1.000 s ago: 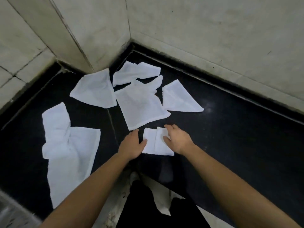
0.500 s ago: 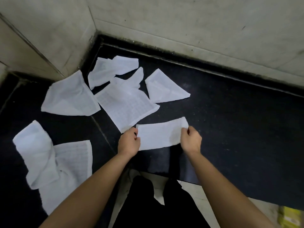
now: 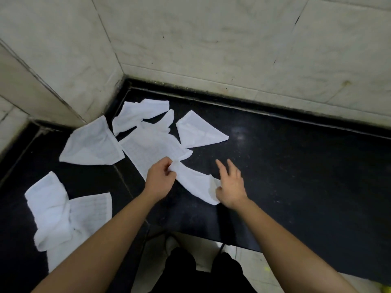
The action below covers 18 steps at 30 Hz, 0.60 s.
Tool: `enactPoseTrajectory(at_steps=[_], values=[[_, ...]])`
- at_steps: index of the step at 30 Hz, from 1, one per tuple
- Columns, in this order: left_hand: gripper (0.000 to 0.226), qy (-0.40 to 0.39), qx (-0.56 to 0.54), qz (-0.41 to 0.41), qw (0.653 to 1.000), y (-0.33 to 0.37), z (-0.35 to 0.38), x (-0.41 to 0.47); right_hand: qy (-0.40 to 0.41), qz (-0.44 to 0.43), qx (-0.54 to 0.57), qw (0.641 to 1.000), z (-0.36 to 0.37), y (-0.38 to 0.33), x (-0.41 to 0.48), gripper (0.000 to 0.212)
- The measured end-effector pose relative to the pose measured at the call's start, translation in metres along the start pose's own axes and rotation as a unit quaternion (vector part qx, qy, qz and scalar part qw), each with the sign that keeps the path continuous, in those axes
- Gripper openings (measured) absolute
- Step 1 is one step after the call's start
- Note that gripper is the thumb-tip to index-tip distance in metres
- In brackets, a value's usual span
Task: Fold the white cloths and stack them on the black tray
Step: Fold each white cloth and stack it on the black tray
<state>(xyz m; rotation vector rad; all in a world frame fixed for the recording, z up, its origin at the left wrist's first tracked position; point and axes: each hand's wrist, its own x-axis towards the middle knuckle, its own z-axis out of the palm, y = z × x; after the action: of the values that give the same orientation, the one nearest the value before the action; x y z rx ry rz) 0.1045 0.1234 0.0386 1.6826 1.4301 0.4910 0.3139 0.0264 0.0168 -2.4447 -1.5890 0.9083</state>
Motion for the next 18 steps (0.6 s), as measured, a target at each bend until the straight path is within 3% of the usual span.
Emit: enactPoseTrajectory(at_steps=[3, 5, 7, 10, 14, 18], values=[[0.023, -0.011, -0.008, 0.029, 0.999, 0.016, -0.006, -0.007, -0.087, -0.112, -0.011, 0.990, -0.009, -0.029, 0.010, 0.101], [0.033, -0.022, -0.008, 0.039, 0.999, 0.029, -0.012, -0.011, -0.136, -0.142, -0.017, 0.980, -0.013, -0.039, 0.019, 0.086], [0.038, -0.031, -0.014, 0.041, 0.999, 0.038, -0.018, -0.013, -0.164, -0.168, -0.037, 0.971, -0.016, -0.042, 0.026, 0.054], [0.033, -0.032, -0.036, 0.012, 0.999, 0.041, -0.025, -0.015, -0.129, -0.188, -0.047, 0.973, -0.029, -0.035, 0.027, 0.015], [0.008, -0.057, -0.107, -0.073, 0.990, 0.038, -0.025, -0.015, -0.108, -0.130, 0.031, 0.985, -0.059, -0.006, 0.021, 0.009], [0.035, -0.064, -0.089, -0.090, 0.990, 0.036, -0.012, -0.015, -0.094, -0.114, 0.057, 0.987, -0.090, 0.022, 0.017, 0.012]])
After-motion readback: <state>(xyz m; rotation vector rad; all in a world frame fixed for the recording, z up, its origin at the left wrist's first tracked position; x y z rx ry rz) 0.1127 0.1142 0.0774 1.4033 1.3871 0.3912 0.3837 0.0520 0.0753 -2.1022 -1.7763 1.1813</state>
